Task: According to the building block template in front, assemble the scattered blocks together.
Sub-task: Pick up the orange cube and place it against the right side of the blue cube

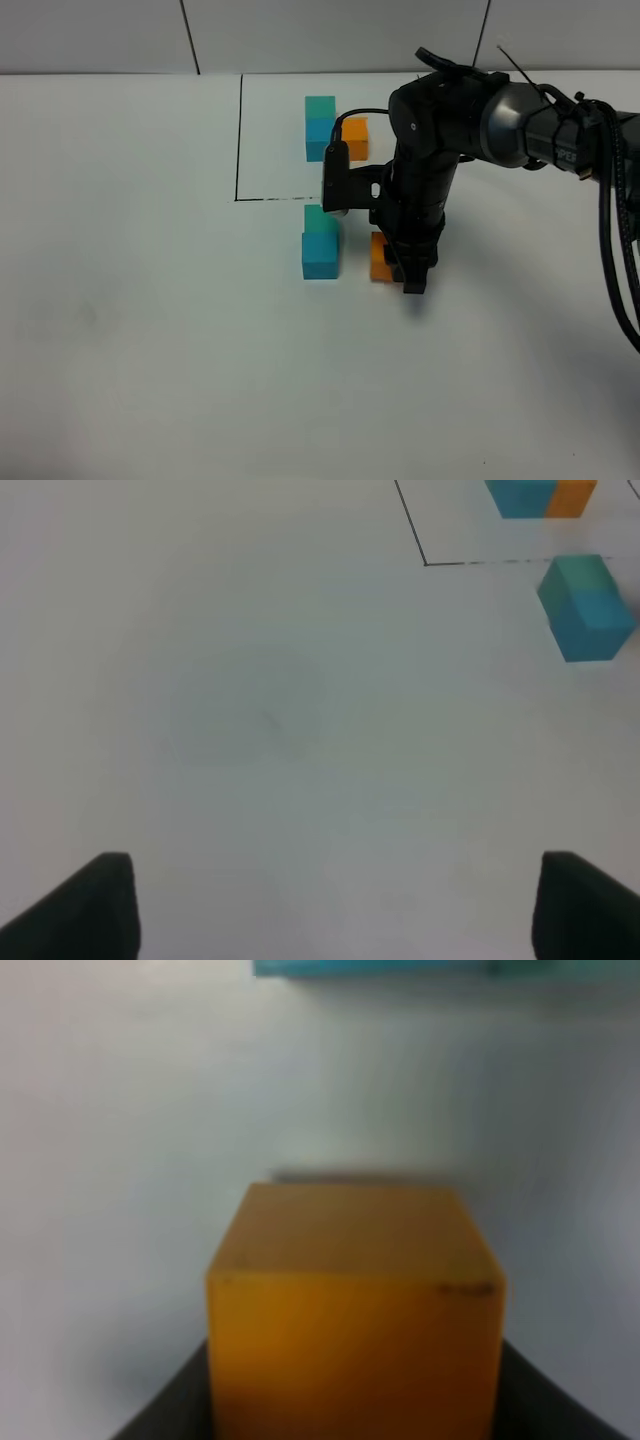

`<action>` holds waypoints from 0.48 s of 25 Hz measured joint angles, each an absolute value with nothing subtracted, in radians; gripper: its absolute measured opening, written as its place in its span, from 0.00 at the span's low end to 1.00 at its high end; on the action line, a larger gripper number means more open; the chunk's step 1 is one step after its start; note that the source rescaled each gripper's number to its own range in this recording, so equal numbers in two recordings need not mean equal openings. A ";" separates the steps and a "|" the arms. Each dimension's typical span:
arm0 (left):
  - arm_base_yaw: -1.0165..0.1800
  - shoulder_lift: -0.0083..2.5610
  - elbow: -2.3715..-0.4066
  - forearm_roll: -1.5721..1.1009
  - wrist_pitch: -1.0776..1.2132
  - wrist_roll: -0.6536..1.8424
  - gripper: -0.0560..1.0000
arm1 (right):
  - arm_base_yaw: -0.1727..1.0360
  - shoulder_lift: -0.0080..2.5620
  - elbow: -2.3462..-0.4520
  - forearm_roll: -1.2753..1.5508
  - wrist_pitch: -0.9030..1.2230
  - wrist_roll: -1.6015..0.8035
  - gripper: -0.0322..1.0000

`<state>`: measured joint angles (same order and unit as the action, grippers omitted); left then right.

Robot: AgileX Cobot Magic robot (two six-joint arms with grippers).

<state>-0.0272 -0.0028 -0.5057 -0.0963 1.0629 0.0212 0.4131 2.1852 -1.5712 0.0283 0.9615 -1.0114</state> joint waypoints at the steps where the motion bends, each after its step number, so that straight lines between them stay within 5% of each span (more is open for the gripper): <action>1: -0.027 -0.003 -0.506 -0.096 1.063 0.021 0.83 | 0.414 2.192 -1.576 0.025 0.959 -1.011 0.04; 12: -0.027 -0.003 -0.506 -0.096 1.063 0.021 0.83 | 0.414 2.243 -1.627 0.028 0.957 -1.014 0.04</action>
<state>-0.0272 -0.0028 -0.5057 -0.0963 1.0629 0.0212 0.4140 2.2435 -1.6269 0.0284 0.9568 -1.0138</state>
